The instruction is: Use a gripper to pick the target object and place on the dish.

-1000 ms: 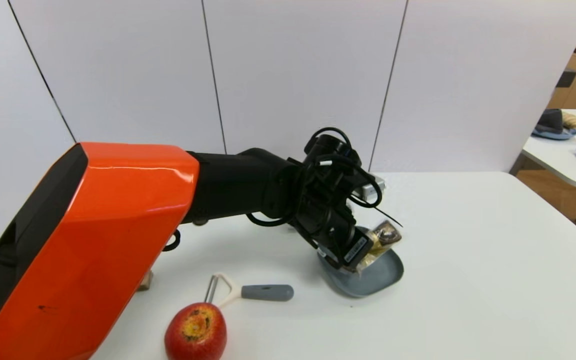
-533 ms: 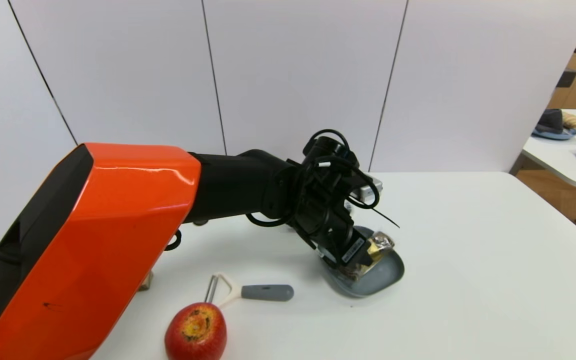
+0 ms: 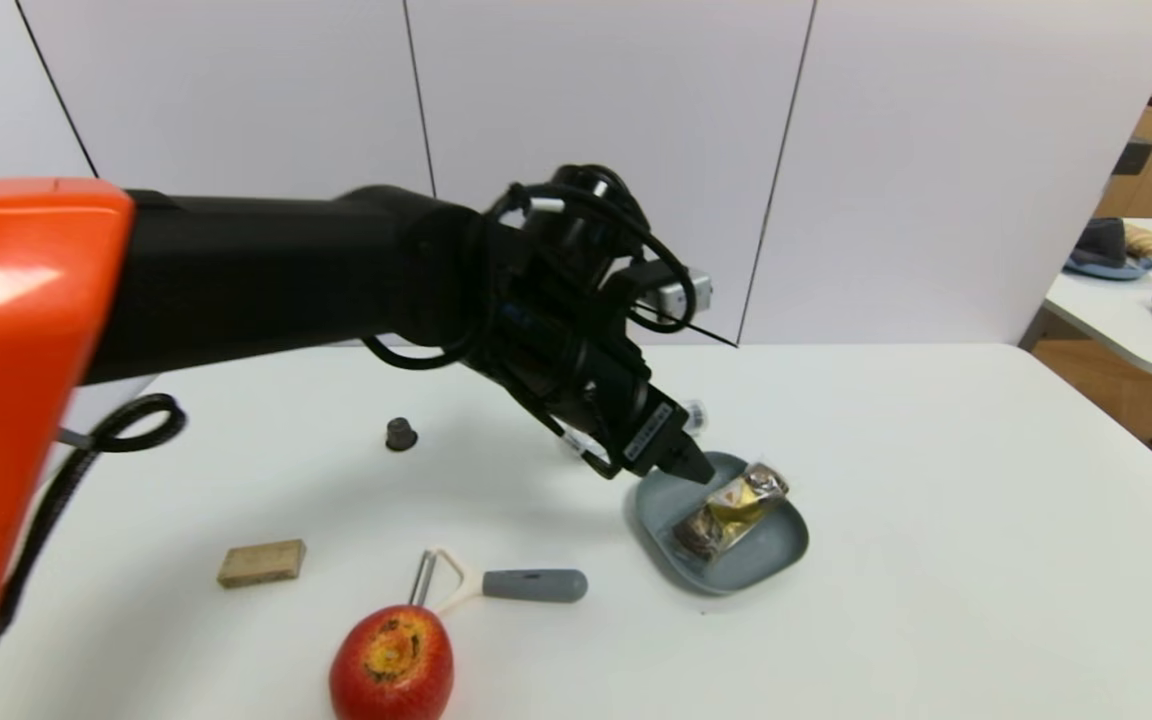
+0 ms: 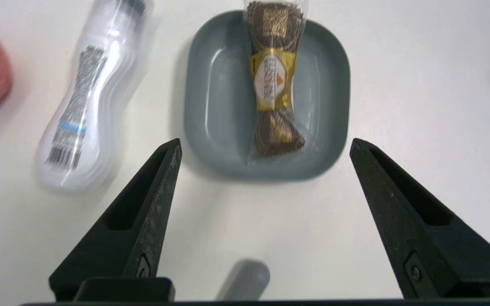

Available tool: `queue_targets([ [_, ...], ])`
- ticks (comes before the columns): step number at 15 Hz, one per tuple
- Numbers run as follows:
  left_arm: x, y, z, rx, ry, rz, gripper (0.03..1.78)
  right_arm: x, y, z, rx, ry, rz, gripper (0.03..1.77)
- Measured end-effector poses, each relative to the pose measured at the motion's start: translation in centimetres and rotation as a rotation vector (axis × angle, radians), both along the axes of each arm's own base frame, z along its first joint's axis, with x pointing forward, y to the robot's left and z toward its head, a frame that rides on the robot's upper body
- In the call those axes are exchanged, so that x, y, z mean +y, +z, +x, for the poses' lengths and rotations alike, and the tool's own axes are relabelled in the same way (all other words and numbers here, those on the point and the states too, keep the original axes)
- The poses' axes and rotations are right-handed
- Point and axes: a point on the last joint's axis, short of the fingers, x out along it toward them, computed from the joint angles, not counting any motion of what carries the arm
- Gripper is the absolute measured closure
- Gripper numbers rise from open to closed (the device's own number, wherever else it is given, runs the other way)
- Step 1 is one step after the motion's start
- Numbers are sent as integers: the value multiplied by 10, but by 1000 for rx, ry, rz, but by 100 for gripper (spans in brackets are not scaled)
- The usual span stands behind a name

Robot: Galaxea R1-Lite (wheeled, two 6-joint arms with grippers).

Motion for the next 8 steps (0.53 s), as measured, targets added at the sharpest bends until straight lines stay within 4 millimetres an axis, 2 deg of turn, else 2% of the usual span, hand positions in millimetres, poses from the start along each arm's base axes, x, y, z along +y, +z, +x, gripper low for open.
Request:
queue_targets([
  [4,71,27,-30,25,105,24,26,0,0,0,0,0,0,9],
  [8,153,44,-79,-9,259,-3,20,0,0,0,0,1,0,9],
])
